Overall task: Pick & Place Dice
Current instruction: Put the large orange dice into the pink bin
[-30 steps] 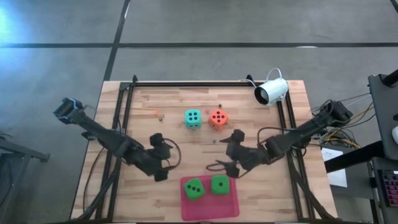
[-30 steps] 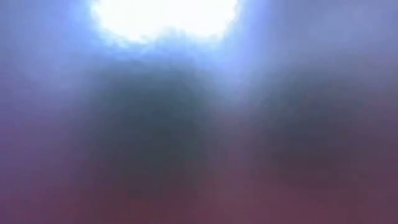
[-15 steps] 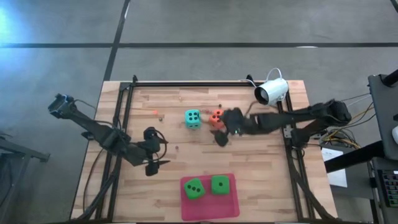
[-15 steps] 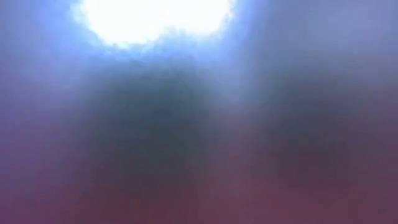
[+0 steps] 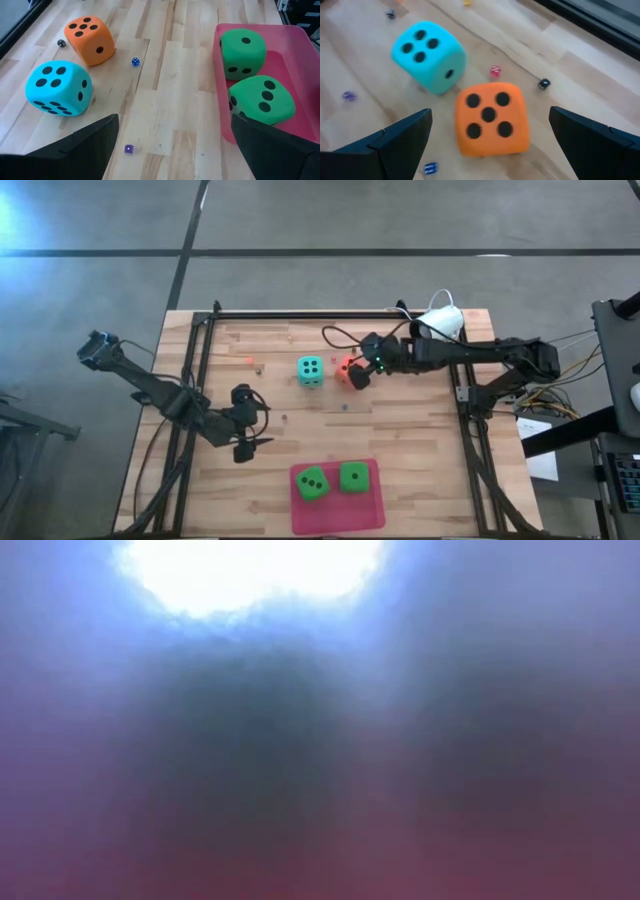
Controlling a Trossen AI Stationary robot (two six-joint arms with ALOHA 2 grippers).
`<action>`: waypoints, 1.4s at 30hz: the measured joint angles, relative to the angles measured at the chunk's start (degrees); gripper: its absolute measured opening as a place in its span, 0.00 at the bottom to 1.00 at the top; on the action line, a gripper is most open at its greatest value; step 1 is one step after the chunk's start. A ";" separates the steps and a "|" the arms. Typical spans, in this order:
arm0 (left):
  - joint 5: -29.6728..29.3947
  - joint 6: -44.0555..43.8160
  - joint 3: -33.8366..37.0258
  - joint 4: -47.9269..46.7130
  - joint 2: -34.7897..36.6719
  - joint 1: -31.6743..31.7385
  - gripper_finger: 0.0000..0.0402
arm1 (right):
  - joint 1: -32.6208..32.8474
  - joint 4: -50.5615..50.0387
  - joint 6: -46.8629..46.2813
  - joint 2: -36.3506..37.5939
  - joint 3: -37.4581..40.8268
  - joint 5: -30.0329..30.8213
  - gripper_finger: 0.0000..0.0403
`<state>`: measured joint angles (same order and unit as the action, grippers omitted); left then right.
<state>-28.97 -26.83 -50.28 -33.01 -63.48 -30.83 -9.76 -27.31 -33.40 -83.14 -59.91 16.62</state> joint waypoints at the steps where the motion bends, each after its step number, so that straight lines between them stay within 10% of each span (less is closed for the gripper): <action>1: 0.00 0.00 0.00 0.02 0.00 0.00 0.96 | 0.04 0.05 0.28 -0.37 -0.46 -0.29 0.99; 42: 0.02 -2.10 1.84 0.88 -0.07 -0.04 0.96 | -2.90 -7.21 6.65 -16.34 -9.87 -5.16 0.99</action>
<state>-28.95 -28.93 -48.45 -32.14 -63.55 -30.87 -12.67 -34.52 -26.74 -99.48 -69.78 11.46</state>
